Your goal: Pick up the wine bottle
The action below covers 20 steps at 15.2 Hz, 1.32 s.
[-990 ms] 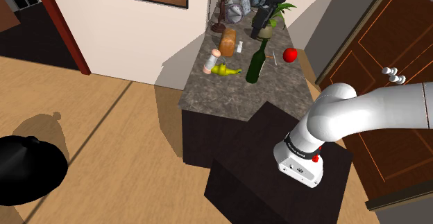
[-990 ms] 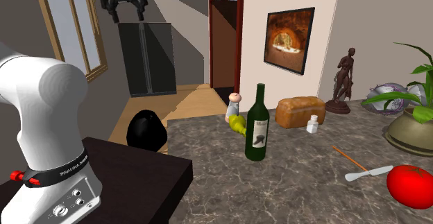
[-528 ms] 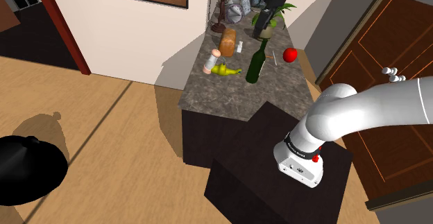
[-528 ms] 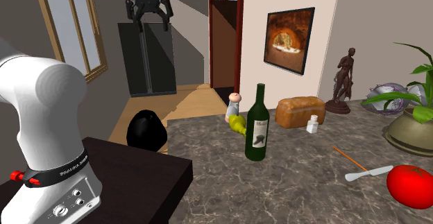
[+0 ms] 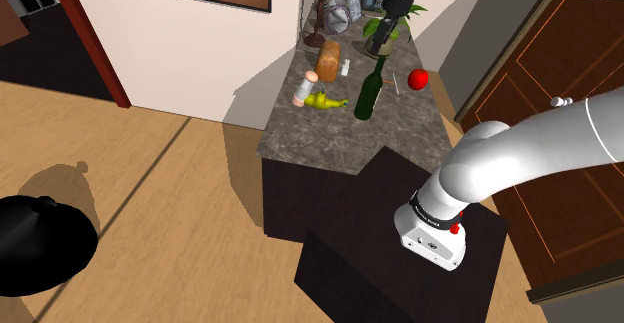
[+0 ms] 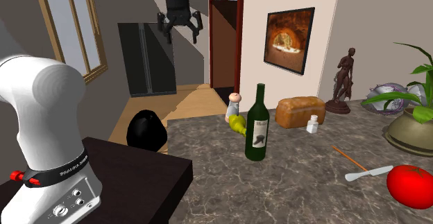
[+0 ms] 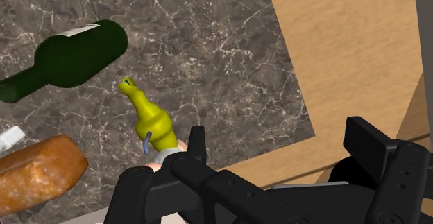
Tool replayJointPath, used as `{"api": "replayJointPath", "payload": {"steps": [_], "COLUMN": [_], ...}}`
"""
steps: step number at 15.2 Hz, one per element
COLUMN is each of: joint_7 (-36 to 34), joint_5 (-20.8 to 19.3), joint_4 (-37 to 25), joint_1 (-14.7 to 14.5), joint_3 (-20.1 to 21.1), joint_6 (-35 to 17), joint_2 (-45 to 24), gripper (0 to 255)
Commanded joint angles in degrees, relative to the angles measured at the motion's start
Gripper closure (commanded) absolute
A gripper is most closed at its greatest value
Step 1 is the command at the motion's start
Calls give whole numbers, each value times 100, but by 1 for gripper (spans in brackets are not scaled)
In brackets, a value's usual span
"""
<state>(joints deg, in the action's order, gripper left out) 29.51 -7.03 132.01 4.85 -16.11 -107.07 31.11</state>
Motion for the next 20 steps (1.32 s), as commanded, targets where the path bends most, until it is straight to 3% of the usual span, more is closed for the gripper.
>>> {"api": "replayJointPath", "payload": {"steps": [1, 10, 15, 20], "joint_7": [267, 1651, 2568, 3465], "joint_5": [-20, 407, 1060, 1882], "joint_4": [-60, -934, -1677, -2635], "joint_1": [38, 75, 188, 589], "joint_3": [-230, -1297, -1757, -1929], "joint_6": [-149, -756, -902, -823], "joint_2": [-222, -1877, -3031, -4302], "gripper": [0, 0, 0, 0]}}
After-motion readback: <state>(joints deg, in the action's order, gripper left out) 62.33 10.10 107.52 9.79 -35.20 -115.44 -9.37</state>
